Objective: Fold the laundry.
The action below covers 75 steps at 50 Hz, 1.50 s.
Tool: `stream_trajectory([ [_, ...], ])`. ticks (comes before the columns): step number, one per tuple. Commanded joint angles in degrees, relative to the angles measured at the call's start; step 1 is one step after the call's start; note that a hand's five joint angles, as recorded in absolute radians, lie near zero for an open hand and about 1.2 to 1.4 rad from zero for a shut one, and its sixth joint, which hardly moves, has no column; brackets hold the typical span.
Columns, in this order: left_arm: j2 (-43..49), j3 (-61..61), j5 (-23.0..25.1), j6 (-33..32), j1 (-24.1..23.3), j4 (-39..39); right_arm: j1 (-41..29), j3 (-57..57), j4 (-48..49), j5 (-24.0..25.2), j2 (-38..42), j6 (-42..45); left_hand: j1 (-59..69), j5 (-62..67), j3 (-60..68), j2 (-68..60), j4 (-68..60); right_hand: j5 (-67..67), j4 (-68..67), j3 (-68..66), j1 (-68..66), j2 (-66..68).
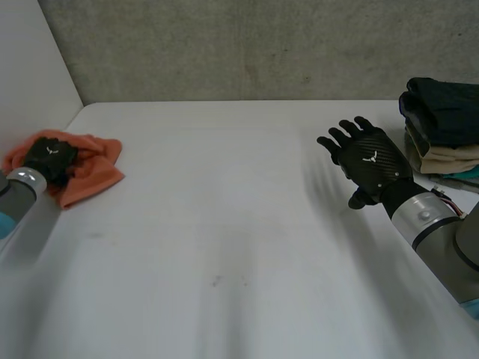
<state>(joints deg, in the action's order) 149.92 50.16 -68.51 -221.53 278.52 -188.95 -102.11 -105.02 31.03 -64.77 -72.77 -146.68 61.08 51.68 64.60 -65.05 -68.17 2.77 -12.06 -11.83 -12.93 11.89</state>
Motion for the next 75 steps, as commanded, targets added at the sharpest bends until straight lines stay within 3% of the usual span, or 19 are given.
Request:
stream_trajectory([
  [1,-14.71,8.10,-1.62,5.05,-6.93,-6.95,0.69,0.17,0.09,-0.45,0.17,-0.10,18.92,18.32,15.40,-14.95,-11.83,-2.77,2.06,1.83,2.93,-1.89],
  [6,-28.61,19.18,-1.98,12.78,-14.57,-15.03,0.69,0.35,0.26,-1.06,0.08,-0.10,18.92,18.32,15.40,-14.95,-11.83,-2.77,2.06,1.83,2.93,-1.89],
  [13,-39.69,30.59,-1.63,23.15,-27.74,-16.71,0.69,0.52,0.26,-3.26,-0.18,-0.36,18.92,18.32,15.40,-14.95,-11.83,-2.77,2.06,1.83,2.93,-1.89],
  [16,-39.00,32.72,-1.54,24.83,-32.67,-16.80,0.77,0.87,0.17,-5.10,-0.27,-0.45,18.92,18.32,15.40,-14.95,-11.83,-2.77,2.06,1.83,2.93,-1.89],
  [21,-29.10,32.55,-1.97,25.19,-42.60,-16.10,0.69,1.49,0.09,-7.48,-0.27,-0.80,18.92,18.32,15.40,-14.95,-11.83,-2.77,2.06,1.83,2.93,-1.89],
  [26,-22.04,28.78,-2.15,24.49,-46.75,-13.56,0.69,1.58,0.09,-8.01,-0.18,-0.98,17.45,16.84,13.92,-13.48,-10.36,-2.77,2.06,1.83,2.93,-1.89],
  [27,-21.86,28.16,-2.15,24.31,-47.10,-12.85,0.77,1.66,0.00,-8.01,-0.18,-0.98,8.94,8.33,5.41,-4.97,-1.85,-2.77,2.06,1.83,2.93,-1.89],
  [28,-22.03,27.11,-2.24,23.79,-47.71,-11.28,0.77,1.66,0.00,-8.01,-0.27,-0.98,-9.63,-10.24,-13.16,13.60,16.72,-2.77,2.06,1.83,2.93,-1.89],
  [33,-25.71,26.31,-4.34,23.34,-47.81,-7.58,0.60,1.75,-0.26,-8.09,-0.36,-0.98,-36.38,-36.98,-39.90,40.34,43.47,-2.77,2.06,1.83,2.93,-1.89],
  [37,-33.09,28.41,-8.65,23.69,-47.98,-5.82,0.51,3.24,-4.82,-8.09,-1.23,-1.50,-40.76,-41.37,-44.29,44.73,47.85,-2.77,2.06,1.83,2.93,-1.89],
  [43,-43.63,36.66,-17.68,24.04,-47.11,-5.29,0.33,10.97,-24.32,-7.83,-2.29,-7.39,-44.80,-45.40,-48.32,48.77,51.89,-2.77,2.06,1.83,2.93,-1.89],
  [46,-45.85,40.44,-21.21,24.13,-45.88,-4.94,0.42,13.96,-35.02,-6.69,-2.29,-10.54,-46.31,-46.92,-49.84,50.28,53.40,-2.77,2.06,1.83,2.93,-1.89],
  [51,-47.26,48.96,-25.09,24.31,-41.84,-4.23,-0.19,14.59,-42.98,-4.67,-2.11,-12.14,-46.32,-46.93,-49.85,50.29,53.41,-2.77,2.06,1.83,2.93,-1.89],
  [58,-44.11,54.52,-21.06,25.54,-38.49,-4.23,-3.62,11.34,-37.46,-3.70,1.83,-13.19,-46.49,-47.10,-50.02,50.46,53.58,2.84,-3.55,-3.79,-2.68,3.73],
  [64,-37.08,52.24,-10.34,28.44,-38.23,-4.49,-6.43,10.45,-29.89,-4.05,6.41,-16.89,-44.65,-45.25,-48.17,48.61,51.74,30.40,-31.11,-31.34,-30.24,31.28],
  [66,-35.58,51.01,-8.93,28.44,-38.32,-4.50,-6.52,10.28,-28.75,-4.05,6.94,-16.97,-44.14,-44.74,-47.66,48.11,51.23,51.66,-52.37,-52.61,-51.50,52.55],
  [69,-32.15,47.85,-8.65,28.61,-38.67,-4.41,-6.26,10.28,-27.95,-4.14,6.94,-17.06,-29.05,-29.66,-32.58,33.02,36.14,67.21,-67.91,-68.15,-67.04,68.09],
  [73,-29.33,44.42,-9.09,28.79,-39.11,-4.23,-5.64,10.28,-26.37,-4.23,5.98,-16.71,11.44,10.83,7.91,-7.47,-4.35,67.23,-67.94,-68.17,-67.07,68.11],
  [75,-29.07,42.93,-10.58,28.88,-39.28,-4.32,-5.47,10.71,-26.11,-4.58,4.05,-16.19,18.92,18.32,15.40,-14.95,-11.83,67.23,-67.94,-68.17,-67.07,68.11],
])
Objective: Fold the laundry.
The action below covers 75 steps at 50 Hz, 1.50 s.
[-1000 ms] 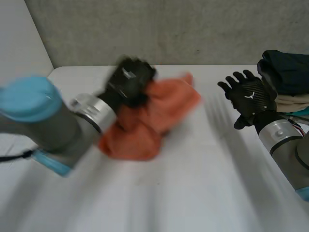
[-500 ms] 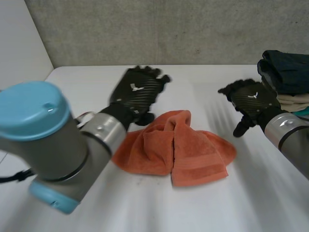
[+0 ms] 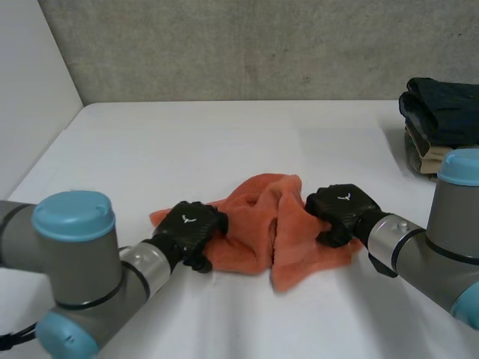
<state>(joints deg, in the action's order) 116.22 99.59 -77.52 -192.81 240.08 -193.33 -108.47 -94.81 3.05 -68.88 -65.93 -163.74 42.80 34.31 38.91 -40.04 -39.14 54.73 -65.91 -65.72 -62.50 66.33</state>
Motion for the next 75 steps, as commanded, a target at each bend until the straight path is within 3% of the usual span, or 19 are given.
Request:
stream_trajectory([
  [1,4.63,-7.03,-2.45,0.15,-0.93,0.05,0.90,0.68,1.79,-0.46,-4.02,1.05,37.20,35.69,41.09,-39.96,-40.86,15.27,-14.09,-14.28,-17.50,13.67],
  [5,2.27,-8.36,-8.51,0.15,-1.19,0.14,0.98,1.82,0.91,-0.73,-10.08,3.24,37.20,35.69,41.09,-39.96,-40.86,15.27,-14.09,-14.28,-17.50,13.67],
  [8,-6.07,-7.92,-12.03,0.06,-1.46,0.05,2.03,3.58,-0.23,-0.73,-14.04,6.58,37.20,35.69,41.09,-39.96,-40.86,15.27,-14.09,-14.28,-17.50,13.67],
  [14,-19.26,-7.39,-12.48,0.06,-1.46,-0.30,7.83,10.68,-8.64,-0.38,-21.51,11.42,37.20,35.69,41.09,-39.96,-40.86,15.27,-14.09,-14.28,-17.50,13.67],
  [19,-30.15,-7.74,-12.57,-0.11,-0.32,-0.21,10.12,17.64,-15.61,0.50,-23.28,12.04,37.20,35.69,41.09,-39.96,-40.86,15.27,-14.09,-14.28,-17.50,13.67],
  [27,-33.96,-9.23,-12.57,-0.11,0.12,-0.21,12.32,23.01,-22.03,0.77,-23.98,15.64,37.20,35.69,41.09,-39.96,-40.86,15.27,-14.09,-14.28,-17.50,13.67],
  [32,-29.05,-10.38,-12.30,-0.37,0.21,-0.12,11.62,22.04,-23.17,1.20,-22.32,16.79,37.20,35.69,41.09,-39.96,-40.86,15.27,-14.09,-14.28,-17.50,13.67],
  [39,-7.88,-15.38,-12.30,-0.90,1.79,-0.47,8.55,22.39,-21.85,0.07,-7.30,15.91,37.20,35.69,41.09,-39.96,-40.86,15.27,-14.09,-14.28,-17.50,13.67],
  [44,4.78,-22.32,-12.30,-2.74,4.43,-0.47,6.26,25.55,-19.22,-4.85,3.07,15.03,37.20,35.69,41.09,-39.96,-40.86,15.27,-14.09,-14.28,-17.50,13.67],
  [49,14.02,-30.32,-12.22,-6.52,5.22,-0.65,4.50,29.33,-10.37,-12.23,12.21,11.96,37.20,35.69,41.09,-39.96,-40.86,15.27,-14.09,-14.28,-17.50,13.67],
  [54,20.44,-38.22,-12.22,-10.04,5.66,-3.01,3.97,29.77,2.38,-15.05,16.88,10.11,37.20,35.69,41.09,-39.96,-40.86,15.27,-14.09,-14.28,-17.50,13.67],
  [56,20.62,-39.03,-12.13,-10.04,5.75,-4.42,3.62,29.60,7.23,-15.75,18.64,10.19,37.20,35.69,41.09,-39.96,-40.86,-40.43,41.61,41.43,38.21,-42.03],
  [57,20.54,-38.86,-12.04,-10.13,5.75,-5.56,3.45,29.60,7.85,-15.93,18.91,10.28,7.74,6.24,11.64,-10.50,-11.40,-53.84,55.01,54.83,51.61,-55.44],
  [59,20.54,-38.50,-11.95,-10.39,5.58,-6.10,3.27,29.60,8.20,-16.63,18.91,9.85,-24.71,-26.21,-20.81,21.94,21.05,-54.73,55.91,55.72,52.50,-56.33],
  [60,20.45,-38.24,-12.04,-10.57,5.40,-6.19,3.27,29.60,8.12,-16.81,18.65,9.58,-31.01,-32.51,-27.12,28.25,27.35,-54.73,55.91,55.72,52.50,-56.33],
  [63,18.00,-35.61,-12.48,-10.39,4.78,-5.66,3.09,27.85,8.03,-17.43,16.46,9.05,-29.39,-30.90,-25.50,26.63,25.73,-54.73,55.91,55.72,52.50,-56.33],
  [71,-1.42,-17.08,-12.83,-9.87,4.87,-3.02,3.62,16.96,7.85,-16.02,3.72,9.84,-28.38,-29.89,-24.49,25.62,24.73,-54.73,55.91,55.72,52.50,-56.33],
  [75,-10.56,-6.97,-12.83,-9.52,3.91,-1.79,3.97,12.30,5.84,-13.40,1.34,10.63,-27.21,-28.71,-23.32,24.45,23.55,-54.73,55.91,55.72,52.50,-56.33],
])
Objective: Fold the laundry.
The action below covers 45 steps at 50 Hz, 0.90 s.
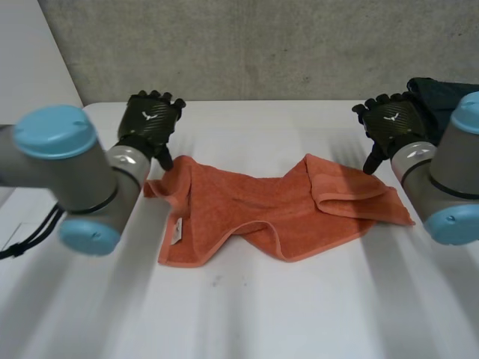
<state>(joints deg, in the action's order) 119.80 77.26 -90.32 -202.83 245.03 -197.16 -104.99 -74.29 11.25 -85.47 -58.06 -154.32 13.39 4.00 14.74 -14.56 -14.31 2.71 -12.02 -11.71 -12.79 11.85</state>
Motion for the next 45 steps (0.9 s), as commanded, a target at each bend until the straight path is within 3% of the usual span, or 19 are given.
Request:
stream_trajectory([
  [1,-16.77,19.20,0.14,1.03,-2.09,2.13,0.58,-9.02,-2.89,3.99,-6.80,1.39,2.71,2.10,1.36,-1.54,-1.79,-2.71,2.02,1.71,2.79,-1.85],
  [10,-17.59,26.89,0.32,9.12,-11.77,0.20,4.18,-17.02,-10.80,10.06,-12.69,2.01,0.53,-0.09,-0.82,0.64,0.39,-2.71,2.02,1.71,2.79,-1.85],
  [16,-5.57,21.63,-0.29,10.35,-13.53,-5.33,4.79,-21.24,-12.21,11.38,-13.13,2.01,0.86,0.25,-0.49,0.31,0.06,-2.71,2.02,1.71,2.79,-1.85],
  [23,5.17,12.57,-1.26,10.00,-14.15,-5.95,5.67,-24.93,-11.77,12.25,-12.96,2.09,3.72,3.11,2.37,-2.55,-2.80,-2.71,2.02,1.71,2.79,-1.85],
  [27,9.04,8.87,-4.33,9.74,-14.15,-4.64,5.76,-25.90,-11.42,13.04,-12.95,2.09,11.77,11.16,10.42,-10.60,-10.85,-2.71,2.02,1.71,2.79,-1.85],
  [31,10.10,7.55,-8.46,9.12,-13.80,-2.79,5.76,-26.08,-10.46,13.22,-13.13,2.09,28.07,27.46,26.73,-26.90,-27.16,-2.71,2.02,1.71,2.79,-1.85],
  [32,9.67,7.99,-9.95,8.95,-13.71,-2.96,5.76,-26.08,-10.45,13.22,-13.13,2.09,39.10,38.49,37.76,-37.94,-38.19,-2.71,2.02,1.71,2.79,-1.85],
  [35,8.61,8.60,-12.07,8.86,-13.53,-3.32,5.76,-26.25,-10.45,13.31,-13.13,2.09,48.60,47.99,47.26,-47.44,-47.69,-2.71,2.02,1.71,2.79,-1.85],
  [38,4.49,10.80,-12.69,8.86,-12.48,-3.84,5.59,-26.61,-10.37,13.31,-13.13,2.09,66.58,65.97,65.24,-65.41,-65.67,-2.71,2.02,1.71,2.79,-1.85],
  [45,-1.41,15.02,-12.60,8.07,-10.02,-4.99,5.50,-27.40,-10.45,13.40,-13.04,1.65,66.61,66.00,65.26,-65.44,-65.69,-2.71,2.02,1.71,2.79,-1.85],
])
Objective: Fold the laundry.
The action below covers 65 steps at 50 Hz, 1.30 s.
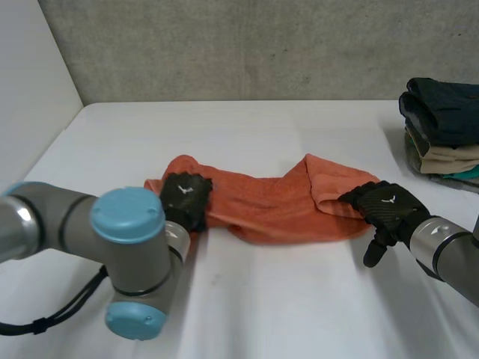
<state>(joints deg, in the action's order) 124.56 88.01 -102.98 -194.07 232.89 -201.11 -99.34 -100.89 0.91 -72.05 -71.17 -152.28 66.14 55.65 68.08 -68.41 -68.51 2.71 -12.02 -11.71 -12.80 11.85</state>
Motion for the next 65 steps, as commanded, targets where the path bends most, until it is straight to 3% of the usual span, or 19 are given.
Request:
stream_trajectory([
  [1,-6.95,4.62,0.15,-0.87,2.13,-0.96,-0.15,-1.15,-0.12,-0.11,0.07,-0.47,13.86,14.35,11.92,-11.59,-11.49,-2.71,2.02,1.71,2.80,-1.85],
  [7,-16.88,6.03,0.15,-2.63,2.22,-0.43,-2.69,-2.56,0.06,-0.37,-0.81,-3.37,13.86,14.35,11.92,-11.59,-11.49,-2.71,2.02,1.71,2.80,-1.85],
  [17,-30.94,2.44,3.48,-2.19,0.29,6.50,-14.11,0.86,10.33,-3.00,-0.64,-21.82,13.86,14.35,11.92,-11.59,-11.49,-2.71,2.02,1.71,2.80,-1.85],
  [19,-32.53,1.64,4.01,-2.19,-0.59,7.39,-16.40,2.00,12.09,-5.19,-0.03,-23.14,13.86,14.35,11.92,-11.59,-11.49,-2.71,2.02,1.71,2.80,-1.85],
  [24,-34.64,-0.03,4.19,-2.45,-1.91,7.83,-23.77,7.27,20.87,-17.82,6.20,-23.77,13.86,14.35,11.92,-11.59,-11.49,-2.71,2.02,1.71,2.80,-1.85],
  [27,-34.91,-0.91,4.02,-2.37,-1.91,7.92,-25.28,10.87,22.21,-22.32,8.67,-24.11,13.86,14.35,11.92,-11.59,-11.49,-2.71,2.02,1.71,2.80,-1.85],
  [32,-34.82,-1.96,3.84,-2.19,-2.00,7.83,-26.69,13.17,19.40,-20.85,13.51,-23.77,13.86,14.35,11.92,-11.59,-11.49,-1.63,0.94,0.64,1.72,-0.77],
  [38,-35.00,-3.46,3.58,-2.19,-1.74,7.83,-26.69,14.92,20.44,-21.46,16.76,-24.12,13.86,14.35,11.92,-11.59,-11.49,17.21,-17.90,-18.20,-17.12,18.07],
  [42,-35.61,-3.72,3.58,-2.54,-1.39,8.01,-24.15,15.63,20.80,-23.66,15.80,-22.71,13.86,14.35,11.92,-11.59,-11.49,19.91,-20.60,-20.90,-19.82,20.77],
  [44,-36.48,-3.64,3.58,-2.54,-0.78,8.18,-19.15,15.37,20.54,-24.01,14.05,-20.70,13.86,14.35,11.92,-11.59,-11.49,22.42,-23.12,-23.42,-22.33,23.29],
  [46,-37.36,-3.37,3.58,-2.54,-0.07,8.27,-15.20,14.75,20.62,-23.31,12.64,-18.94,13.86,14.35,11.92,-11.59,-11.49,32.63,-33.32,-33.62,-32.54,33.49],
  [47,-37.80,-3.20,3.66,-2.63,0.37,8.27,-11.96,14.32,20.54,-21.74,11.07,-17.54,13.86,14.35,11.92,-11.59,-11.49,53.51,-54.21,-54.51,-53.42,54.38],
  [49,-38.95,-3.02,3.84,-2.63,1.34,8.45,-9.21,13.88,20.36,-19.54,9.56,-15.34,13.86,14.35,11.92,-11.59,-11.49,67.26,-67.95,-68.25,-67.17,68.12],
  [56,-40.97,-1.53,4.28,-2.72,5.72,11.17,-2.35,12.91,15.01,-6.54,-0.88,-6.37,13.86,14.35,11.92,-11.59,-11.49,67.29,-67.98,-68.29,-67.20,68.15],
  [65,-41.68,-1.00,5.68,-2.89,11.79,18.20,2.48,23.79,-5.98,0.50,-15.57,-3.91,13.86,14.35,11.92,-11.59,-11.49,67.29,-67.98,-68.29,-67.20,68.15],
])
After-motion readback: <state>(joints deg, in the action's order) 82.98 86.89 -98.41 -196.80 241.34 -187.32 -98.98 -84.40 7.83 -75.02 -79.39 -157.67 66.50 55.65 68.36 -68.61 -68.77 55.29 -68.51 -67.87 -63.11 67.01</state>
